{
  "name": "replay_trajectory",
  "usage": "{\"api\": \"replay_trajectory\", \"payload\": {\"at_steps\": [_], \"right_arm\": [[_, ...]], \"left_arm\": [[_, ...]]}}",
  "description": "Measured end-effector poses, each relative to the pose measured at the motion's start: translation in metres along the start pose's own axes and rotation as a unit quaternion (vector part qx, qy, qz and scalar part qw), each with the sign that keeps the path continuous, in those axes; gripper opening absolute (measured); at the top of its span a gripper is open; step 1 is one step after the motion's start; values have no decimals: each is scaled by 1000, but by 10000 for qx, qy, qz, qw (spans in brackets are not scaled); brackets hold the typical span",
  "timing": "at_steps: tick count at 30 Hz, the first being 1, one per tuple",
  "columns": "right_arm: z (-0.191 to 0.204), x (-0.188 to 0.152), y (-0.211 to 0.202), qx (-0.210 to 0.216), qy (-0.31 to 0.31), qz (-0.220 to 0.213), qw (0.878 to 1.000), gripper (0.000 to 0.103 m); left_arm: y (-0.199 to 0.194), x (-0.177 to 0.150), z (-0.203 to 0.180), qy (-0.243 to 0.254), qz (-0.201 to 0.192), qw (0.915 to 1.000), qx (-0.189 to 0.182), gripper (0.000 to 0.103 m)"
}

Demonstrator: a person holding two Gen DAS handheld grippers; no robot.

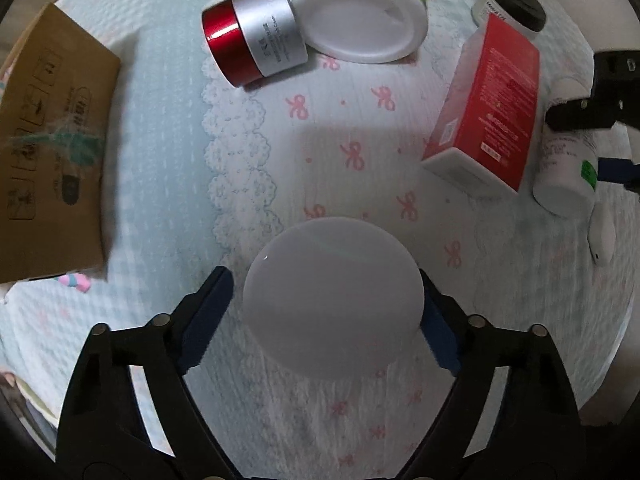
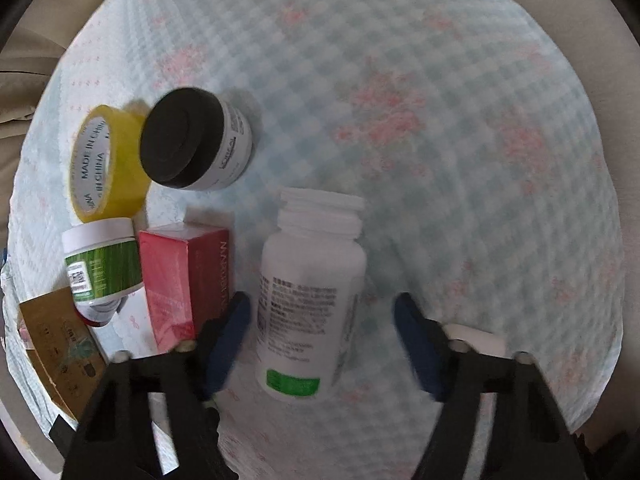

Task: Organize rigid objects
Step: 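Grasp the white pill bottle with the right gripper while the left gripper grasps the white-lidded jar, then carry both held items into the cardboard box and open both grippers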

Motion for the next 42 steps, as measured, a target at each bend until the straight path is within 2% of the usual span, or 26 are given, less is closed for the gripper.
{"api": "replay_trajectory", "payload": {"at_steps": [1, 2, 10, 12, 16, 22, 26, 28, 31, 34, 39, 42], "right_arm": [[3, 0, 3, 132, 61, 10, 9999, 48], [4, 0, 4, 156, 131, 9, 9998, 48], [5, -1, 2, 195, 225, -60, 9995, 47], [-1, -6, -10, 190, 169, -114, 9996, 47], [-2, -16, -36, 292, 67, -286, 9991, 47], [7, -34, -104, 472, -125, -716, 9962, 47], [23, -53, -164, 470, -460, -1193, 9907, 47], [40, -58, -185, 428, -610, -1414, 9872, 47], [59, -75, -211, 435, -766, -1657, 9822, 47], [74, -90, -234, 579, -829, -1777, 9789, 47], [119, -115, -248, 754, -952, -1951, 9732, 47], [153, -131, -254, 829, -1011, -2019, 9706, 47]], "left_arm": [[2, 0, -2, -30, 36, 10000, -54, 74], [4, -1, -5, -71, 103, 9997, -196, 68], [-4, -9, -16, -168, 68, 9993, -332, 68], [-14, -11, -13, -233, -1, 9991, -355, 68], [-45, -14, -1, -307, -216, 9984, -411, 68], [-126, -14, 19, -563, -716, 9938, -635, 68], [-187, -12, 31, -702, -1201, 9861, -912, 68], [-206, 5, 37, -750, -1343, 9822, -1078, 68], [-251, 9, 65, -884, -1522, 9764, -1255, 68], [-282, 10, 108, -1013, -1716, 9724, -1214, 68], [-314, 9, 170, -1025, -2047, 9672, -1103, 68], [-327, 9, 207, -1040, -2151, 9630, -1249, 68]]}}
Point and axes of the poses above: each gripper's, at about its wrist camera, not at the fingertips, and y roughly the way its jaws point, z to its left, x to its top, the point moved 10 cm from there along y, roughly the way its jaws point, and after that the axes turned 7 degrees about -y, right-handed, at the moved point
